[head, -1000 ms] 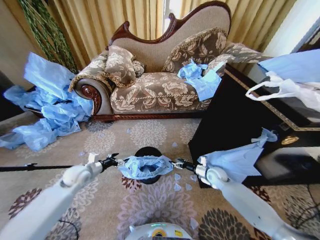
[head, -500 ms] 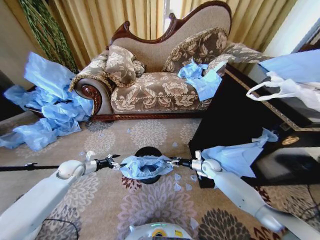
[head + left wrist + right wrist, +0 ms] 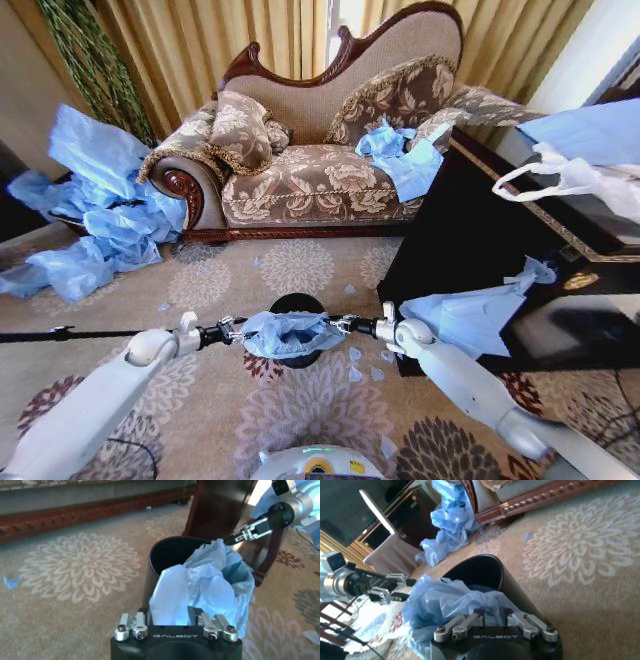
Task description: Place a garbage bag over the trash bin.
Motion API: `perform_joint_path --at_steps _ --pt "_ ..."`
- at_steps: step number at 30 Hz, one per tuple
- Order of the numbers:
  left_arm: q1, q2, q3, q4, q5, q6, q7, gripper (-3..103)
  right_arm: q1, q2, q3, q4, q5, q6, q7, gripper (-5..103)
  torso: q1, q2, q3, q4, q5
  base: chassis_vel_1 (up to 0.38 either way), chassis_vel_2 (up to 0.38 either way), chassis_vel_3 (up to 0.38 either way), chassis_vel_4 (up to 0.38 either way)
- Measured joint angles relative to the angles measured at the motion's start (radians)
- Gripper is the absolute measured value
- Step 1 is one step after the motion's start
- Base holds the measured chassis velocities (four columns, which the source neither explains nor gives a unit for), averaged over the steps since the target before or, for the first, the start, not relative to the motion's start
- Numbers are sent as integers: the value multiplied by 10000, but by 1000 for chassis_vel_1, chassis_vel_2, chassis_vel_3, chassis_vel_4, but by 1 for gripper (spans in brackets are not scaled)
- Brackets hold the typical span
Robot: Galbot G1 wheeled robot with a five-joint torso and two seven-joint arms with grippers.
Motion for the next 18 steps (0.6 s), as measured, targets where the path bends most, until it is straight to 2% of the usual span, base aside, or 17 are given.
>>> perform_joint_path --at_steps 1,4,5,6,8,9,13,18 --pt "0 0 0 0 0 0 0 53 0 0 0 0 0 0 0 22 0 0 0 0 0 0 0 0 0" --pt "-12 -89 26 1 36 -149 -175 36 -80 -12 87 130 -23 139 305 7 -1 2 -2 -3 -2 0 0 0 0" --pt "-9 -116 27 -11 33 -163 -271 36 -117 -23 122 178 -30 185 443 3 -1 2 -2 -3 -2 0 0 0 0" --pt "-9 -116 27 -11 33 -163 -271 36 -117 -23 122 178 -30 185 443 3 -1 2 -2 -3 -2 0 0 0 0" --pt "-1 -206 -12 -48 41 -166 -487 26 -223 -77 173 254 -73 230 706 1 3 0 3 0 3 0 0 0 0" --pt "-1 -206 -12 -48 41 -166 -487 26 -223 -77 173 254 -73 230 706 1 3 0 3 0 3 0 0 0 0" --pt "171 -446 -210 -219 170 -177 -778 4 -450 -238 322 792 -53 325 1145 0 1 1 1 0 -1 0 0 0 0" --pt "493 -613 -333 -481 298 -176 -904 0 -452 -333 213 958 -147 419 1214 0 1 1 1 0 -1 0 0 0 0"
